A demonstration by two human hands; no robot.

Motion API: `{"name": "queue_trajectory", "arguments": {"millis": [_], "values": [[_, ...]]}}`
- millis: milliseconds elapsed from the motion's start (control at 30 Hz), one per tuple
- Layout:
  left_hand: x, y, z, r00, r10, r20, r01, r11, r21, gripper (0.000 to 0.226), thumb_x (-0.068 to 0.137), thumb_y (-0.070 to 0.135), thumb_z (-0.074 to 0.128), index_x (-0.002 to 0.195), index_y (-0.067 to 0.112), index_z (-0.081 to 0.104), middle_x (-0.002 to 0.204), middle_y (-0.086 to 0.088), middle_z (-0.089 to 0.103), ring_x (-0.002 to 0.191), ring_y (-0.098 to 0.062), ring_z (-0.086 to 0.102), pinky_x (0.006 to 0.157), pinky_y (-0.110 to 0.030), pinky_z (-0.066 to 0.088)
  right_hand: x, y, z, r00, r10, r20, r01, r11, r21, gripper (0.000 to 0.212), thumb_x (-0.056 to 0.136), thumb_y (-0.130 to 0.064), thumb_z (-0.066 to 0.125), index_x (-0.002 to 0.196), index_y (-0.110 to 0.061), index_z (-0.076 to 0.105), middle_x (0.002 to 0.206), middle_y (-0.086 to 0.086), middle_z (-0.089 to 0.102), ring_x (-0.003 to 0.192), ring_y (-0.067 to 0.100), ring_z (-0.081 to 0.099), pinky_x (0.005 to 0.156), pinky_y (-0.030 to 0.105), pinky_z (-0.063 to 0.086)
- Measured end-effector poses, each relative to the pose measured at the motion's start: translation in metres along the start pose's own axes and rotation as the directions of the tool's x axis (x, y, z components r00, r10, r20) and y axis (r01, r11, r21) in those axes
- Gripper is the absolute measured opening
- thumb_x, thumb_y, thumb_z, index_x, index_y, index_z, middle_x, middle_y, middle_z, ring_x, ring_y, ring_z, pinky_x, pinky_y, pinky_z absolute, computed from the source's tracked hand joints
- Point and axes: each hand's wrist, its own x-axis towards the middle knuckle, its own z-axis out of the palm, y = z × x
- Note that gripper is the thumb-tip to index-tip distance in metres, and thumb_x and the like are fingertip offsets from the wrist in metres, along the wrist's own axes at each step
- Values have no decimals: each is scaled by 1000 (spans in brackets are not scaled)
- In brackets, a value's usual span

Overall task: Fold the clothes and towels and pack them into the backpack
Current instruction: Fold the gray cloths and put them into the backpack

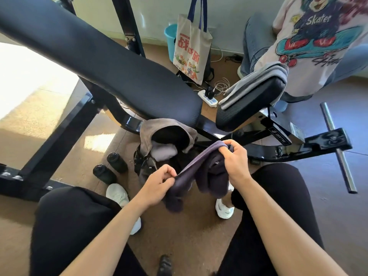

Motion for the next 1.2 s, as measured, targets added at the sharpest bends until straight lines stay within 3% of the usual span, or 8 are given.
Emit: {"name": "queue_trajectory", "arguments": {"millis": [100,200,367,667,767,900,1067,1200], "values": [[-4,1,3,999,38,5,-38,998,53,8,101,19,61,98,22,67,70,21,68,65,2,59,66,-16,45,8,-1,-2,995,45,-87,-38,996,79,26,96,-10,62,79,-26,71,78,8,62,78,21,58,75,39,53],[-4,-3,-3,1000,17,-11,-16,999,48,22,97,37,66,80,24,71,68,12,66,64,0,56,65,-25,45,16,-1,-4,985,57,-164,-44,995,86,24,96,-9,63,80,-24,70,68,-10,57,71,10,53,71,30,49],[-7,-16,-15,998,-65,25,60,982,180,31,88,48,73,66,27,68,57,14,59,55,-3,52,61,-27,42,33,4,-14,957,103,-270,-77,991,106,19,96,-12,63,80,-23,66,76,0,49,75,16,48,71,34,46],[0,-11,-19,880,-267,-392,248,964,-99,38,100,34,63,64,22,59,60,9,56,61,-9,54,63,-25,38,41,12,-23,940,175,-292,-171,984,38,13,87,-22,77,94,-23,66,105,14,69,102,29,69,90,42,59],[2,-6,-19,838,-444,-317,286,852,-438,44,96,41,67,55,24,63,59,6,61,67,-16,59,69,-34,47,34,12,-24,979,106,-172,-147,958,-247,38,80,-21,84,111,-16,63,109,6,64,99,20,63,85,32,52],[4,-5,-26,848,-496,-186,295,734,-611,39,78,60,77,78,21,79,89,-11,76,96,-33,70,96,-51,53,26,10,-22,997,35,-62,-59,893,-445,14,92,-16,72,104,-14,66,106,7,63,93,17,61,79,25,45],[5,6,-24,888,-453,-80,289,685,-668,65,75,63,75,102,4,76,106,-21,76,109,-39,69,105,-53,50,15,4,-11,994,-99,55,114,877,-466,10,99,-23,65,97,-18,73,96,11,60,91,21,60,86,29,51],[2,17,-17,931,-363,33,287,675,-680,41,85,48,67,91,8,71,86,-14,71,84,-26,66,80,-36,53,-5,2,7,977,-85,198,137,953,-270,20,99,-26,64,114,-20,76,102,-8,73,98,4,67,90,25,52]]}}
